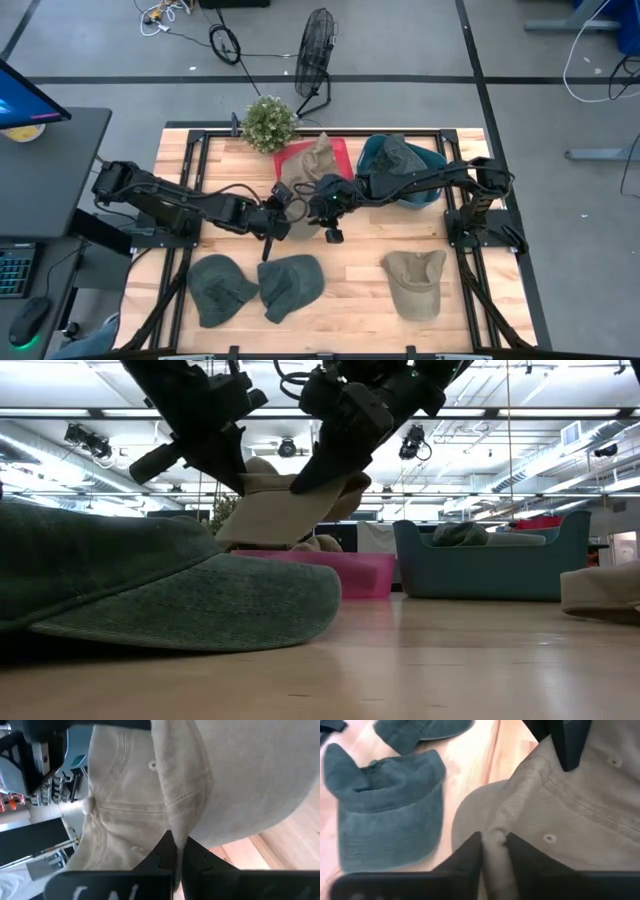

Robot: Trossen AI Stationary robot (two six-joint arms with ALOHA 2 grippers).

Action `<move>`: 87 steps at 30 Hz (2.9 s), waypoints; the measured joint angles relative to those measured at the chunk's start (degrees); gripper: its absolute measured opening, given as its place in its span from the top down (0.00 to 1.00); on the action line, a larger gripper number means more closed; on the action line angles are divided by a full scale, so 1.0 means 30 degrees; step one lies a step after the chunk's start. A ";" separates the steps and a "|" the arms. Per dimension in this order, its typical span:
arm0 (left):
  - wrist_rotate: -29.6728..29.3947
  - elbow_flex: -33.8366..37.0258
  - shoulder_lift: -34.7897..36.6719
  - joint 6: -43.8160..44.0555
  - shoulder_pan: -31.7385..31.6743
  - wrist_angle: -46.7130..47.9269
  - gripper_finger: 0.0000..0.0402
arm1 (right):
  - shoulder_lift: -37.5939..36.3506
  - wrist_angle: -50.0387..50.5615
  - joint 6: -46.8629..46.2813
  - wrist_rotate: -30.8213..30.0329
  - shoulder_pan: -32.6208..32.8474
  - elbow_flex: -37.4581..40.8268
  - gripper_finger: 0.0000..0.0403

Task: Pick & Place hat
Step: Put the left brown cap into the red bin, then put the left black cap into the blue bin

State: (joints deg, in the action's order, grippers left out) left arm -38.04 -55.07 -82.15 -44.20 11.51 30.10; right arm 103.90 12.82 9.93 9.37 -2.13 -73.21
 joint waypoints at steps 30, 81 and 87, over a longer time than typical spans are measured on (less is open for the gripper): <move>-0.5349 -0.0799 0.0423 1.4577 0.0651 -0.0565 0.47 | -0.1642 -0.0179 -0.2510 -0.5643 -0.0329 0.0036 0.96; -0.1736 -0.0765 0.0830 2.0812 0.0226 -0.0059 0.50 | -0.1007 -0.0740 -0.4364 -0.6267 -0.1408 0.0029 0.56; 0.1212 -0.0765 0.0929 2.3889 0.0909 0.2303 0.50 | -0.4071 0.1953 -0.3319 -0.6304 0.0339 0.0029 0.57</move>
State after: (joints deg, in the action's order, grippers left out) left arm -34.40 -57.36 -79.36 27.46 14.24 37.01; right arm 91.68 18.68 -0.03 -9.54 -1.11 -73.12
